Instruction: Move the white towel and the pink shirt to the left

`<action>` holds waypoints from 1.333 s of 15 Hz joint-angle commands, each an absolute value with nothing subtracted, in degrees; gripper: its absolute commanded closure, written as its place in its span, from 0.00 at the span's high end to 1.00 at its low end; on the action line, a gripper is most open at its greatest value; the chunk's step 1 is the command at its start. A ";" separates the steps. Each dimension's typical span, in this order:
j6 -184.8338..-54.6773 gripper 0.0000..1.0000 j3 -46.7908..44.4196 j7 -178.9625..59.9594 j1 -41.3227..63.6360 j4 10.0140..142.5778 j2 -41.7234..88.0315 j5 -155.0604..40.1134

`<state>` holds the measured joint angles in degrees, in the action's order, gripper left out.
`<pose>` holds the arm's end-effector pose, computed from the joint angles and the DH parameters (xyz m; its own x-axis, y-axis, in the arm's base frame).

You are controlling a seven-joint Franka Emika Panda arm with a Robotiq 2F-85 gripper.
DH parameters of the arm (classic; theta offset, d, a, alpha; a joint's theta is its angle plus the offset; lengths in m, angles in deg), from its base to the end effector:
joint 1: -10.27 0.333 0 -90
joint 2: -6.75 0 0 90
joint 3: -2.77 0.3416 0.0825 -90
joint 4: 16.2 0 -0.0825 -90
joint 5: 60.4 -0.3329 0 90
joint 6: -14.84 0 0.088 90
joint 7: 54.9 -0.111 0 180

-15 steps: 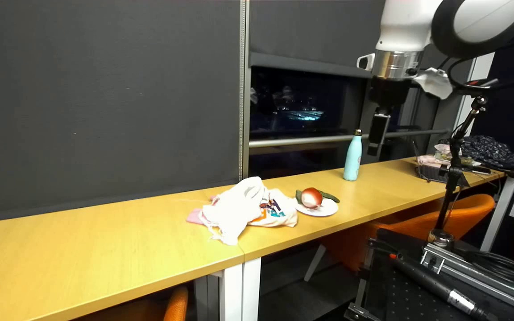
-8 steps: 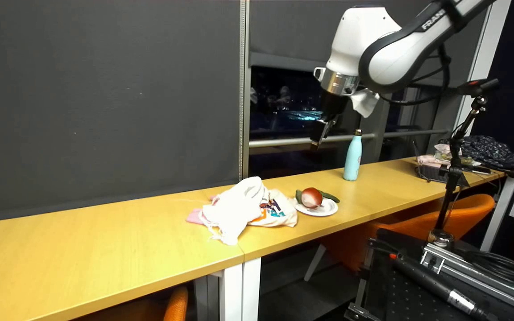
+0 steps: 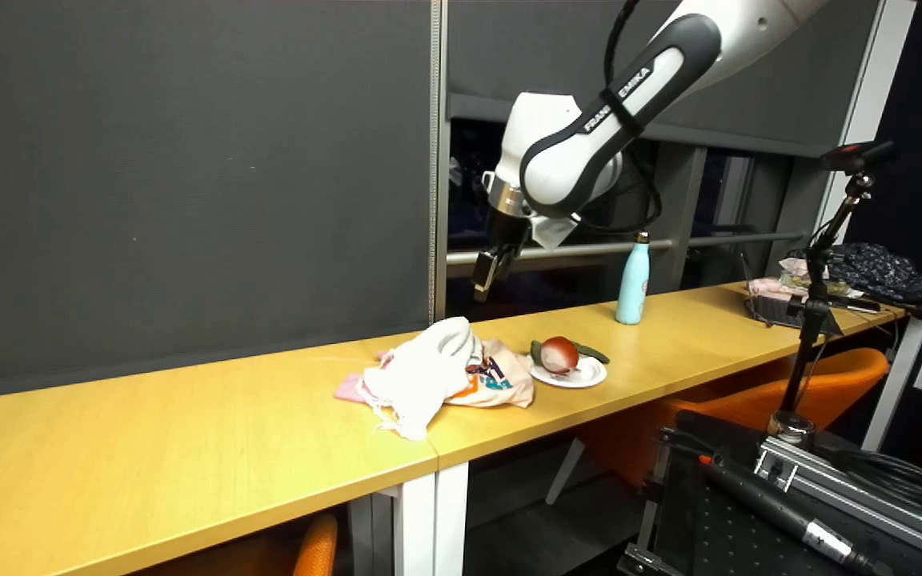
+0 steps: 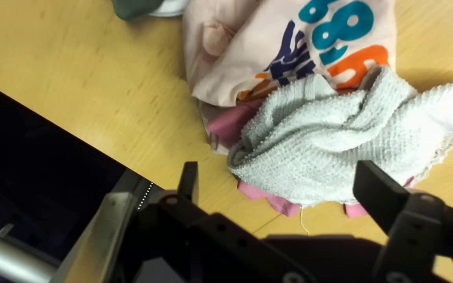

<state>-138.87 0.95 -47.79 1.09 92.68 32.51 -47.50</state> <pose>0.6265 -0.1127 0.3529 0.9472 0.1481 0.2843 0.0894 -0.9738 0.2091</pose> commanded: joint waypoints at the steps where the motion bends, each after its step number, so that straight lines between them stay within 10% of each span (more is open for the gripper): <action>1: -135.17 1.00 2.97 -42.83 1.29 78.15 43.43 -52.13; 20: -110.06 1.00 2.43 -39.84 5.91 57.00 58.56 -51.56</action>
<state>-109.39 5.02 -38.42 3.86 58.78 56.09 -53.54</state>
